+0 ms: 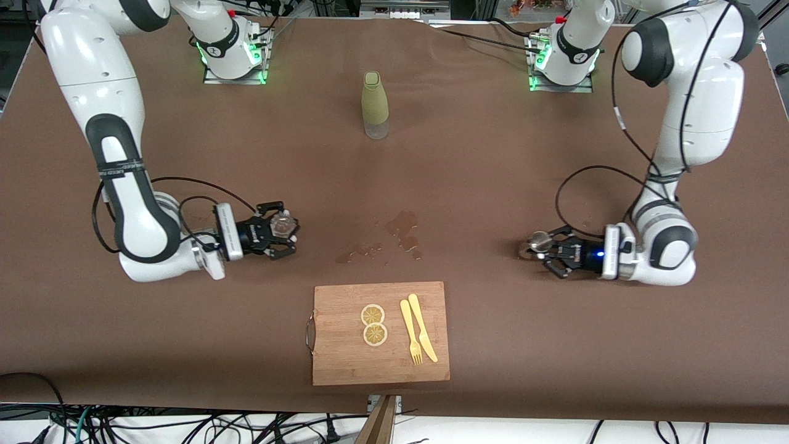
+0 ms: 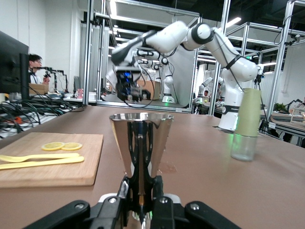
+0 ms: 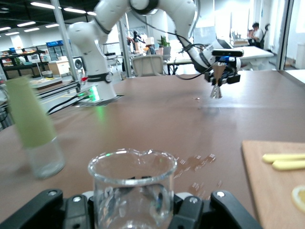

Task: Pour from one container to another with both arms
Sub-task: 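Move the glass cup and jigger apart and lower them toward the table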

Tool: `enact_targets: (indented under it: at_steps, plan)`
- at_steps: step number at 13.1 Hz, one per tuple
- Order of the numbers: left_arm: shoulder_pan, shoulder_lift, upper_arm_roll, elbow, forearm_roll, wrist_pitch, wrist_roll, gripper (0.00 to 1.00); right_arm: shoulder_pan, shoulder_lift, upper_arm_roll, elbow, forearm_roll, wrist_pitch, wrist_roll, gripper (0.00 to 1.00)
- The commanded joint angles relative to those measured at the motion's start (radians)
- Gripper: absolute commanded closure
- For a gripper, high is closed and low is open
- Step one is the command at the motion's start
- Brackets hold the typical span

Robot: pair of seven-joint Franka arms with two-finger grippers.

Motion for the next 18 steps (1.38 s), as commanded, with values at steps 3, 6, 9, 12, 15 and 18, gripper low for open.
enact_targets:
  at_steps: [3,6,9,12,15,18]
  plan:
    - [0.153,0.0,0.003,-0.018,0.119,-0.086,0.142,1.0,-0.084,-0.003,-0.157,-0.148,0.008,-0.095,-0.221,1.0]
    - [0.226,0.013,0.005,-0.019,0.229,-0.137,0.233,1.0,-0.107,0.049,-0.27,-0.162,0.005,-0.089,-0.308,1.0]
    - [0.279,0.015,0.005,-0.041,0.323,-0.166,0.32,1.0,-0.109,0.054,-0.306,-0.162,0.009,-0.056,-0.325,0.97]
    - [0.299,0.015,0.018,-0.041,0.386,-0.175,0.412,1.0,-0.101,0.094,-0.298,-0.161,0.061,-0.023,-0.356,0.97]
    - [0.306,0.026,0.026,-0.041,0.412,-0.174,0.472,1.0,-0.101,0.125,-0.297,-0.153,0.066,-0.035,-0.37,0.77]
    - [0.308,0.05,0.031,-0.041,0.414,-0.171,0.491,1.0,-0.119,0.119,-0.308,-0.156,0.048,-0.038,-0.376,0.0]
